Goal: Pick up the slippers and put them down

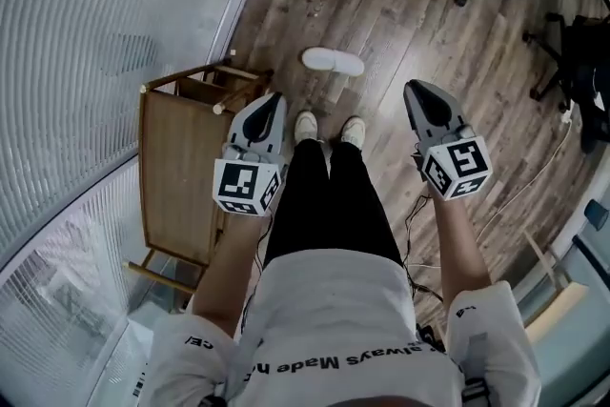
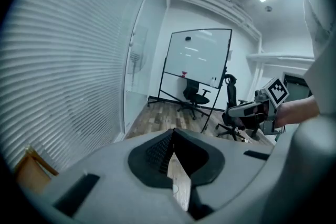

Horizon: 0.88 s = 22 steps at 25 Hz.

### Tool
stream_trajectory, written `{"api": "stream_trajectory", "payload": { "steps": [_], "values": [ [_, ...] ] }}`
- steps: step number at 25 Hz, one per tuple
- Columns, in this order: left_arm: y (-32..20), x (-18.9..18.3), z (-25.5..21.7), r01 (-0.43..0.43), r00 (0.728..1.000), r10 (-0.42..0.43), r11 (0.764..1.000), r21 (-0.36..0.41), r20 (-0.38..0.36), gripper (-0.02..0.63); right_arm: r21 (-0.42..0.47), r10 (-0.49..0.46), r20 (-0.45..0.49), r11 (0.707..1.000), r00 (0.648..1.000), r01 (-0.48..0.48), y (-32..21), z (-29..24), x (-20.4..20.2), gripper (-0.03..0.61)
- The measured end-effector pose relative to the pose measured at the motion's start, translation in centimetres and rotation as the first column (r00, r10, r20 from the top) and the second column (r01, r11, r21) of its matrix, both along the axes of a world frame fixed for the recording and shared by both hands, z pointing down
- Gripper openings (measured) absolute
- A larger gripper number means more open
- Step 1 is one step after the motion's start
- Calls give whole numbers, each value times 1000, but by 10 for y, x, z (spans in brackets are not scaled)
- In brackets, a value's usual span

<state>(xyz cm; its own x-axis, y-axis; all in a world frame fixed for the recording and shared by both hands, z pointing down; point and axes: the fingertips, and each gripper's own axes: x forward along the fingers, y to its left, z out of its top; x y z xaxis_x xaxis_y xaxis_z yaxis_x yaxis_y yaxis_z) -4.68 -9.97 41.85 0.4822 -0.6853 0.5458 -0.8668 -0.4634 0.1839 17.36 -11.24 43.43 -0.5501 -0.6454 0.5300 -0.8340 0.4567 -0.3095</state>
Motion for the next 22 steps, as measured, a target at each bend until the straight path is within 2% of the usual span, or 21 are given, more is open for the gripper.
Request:
{"api": "stream_trajectory", "payload": {
  "steps": [4, 8, 12, 15, 22],
  "values": [
    [4, -6, -71, 19, 999, -16, 995, 93, -31, 12, 90, -28, 33, 996, 999, 24, -1, -73, -15, 26],
    [21, -6, -142, 42, 996, -31, 989, 143, -83, 12, 138, -68, 62, 989, 996, 59, 19, -145, -36, 26],
    [35, -4, -212, 72, 987, -37, 971, 227, -155, 12, 217, -118, 80, 971, 990, 98, 35, -215, -57, 26],
    [43, -1, -263, 72, 983, -20, 955, 288, -180, 12, 266, -134, 77, 958, 988, 110, 44, -265, -67, 25],
    [45, 11, -321, 34, 976, 50, 928, 371, -212, 12, 368, -175, 58, 919, 983, 141, 52, -339, -86, 25]
  ]
}}
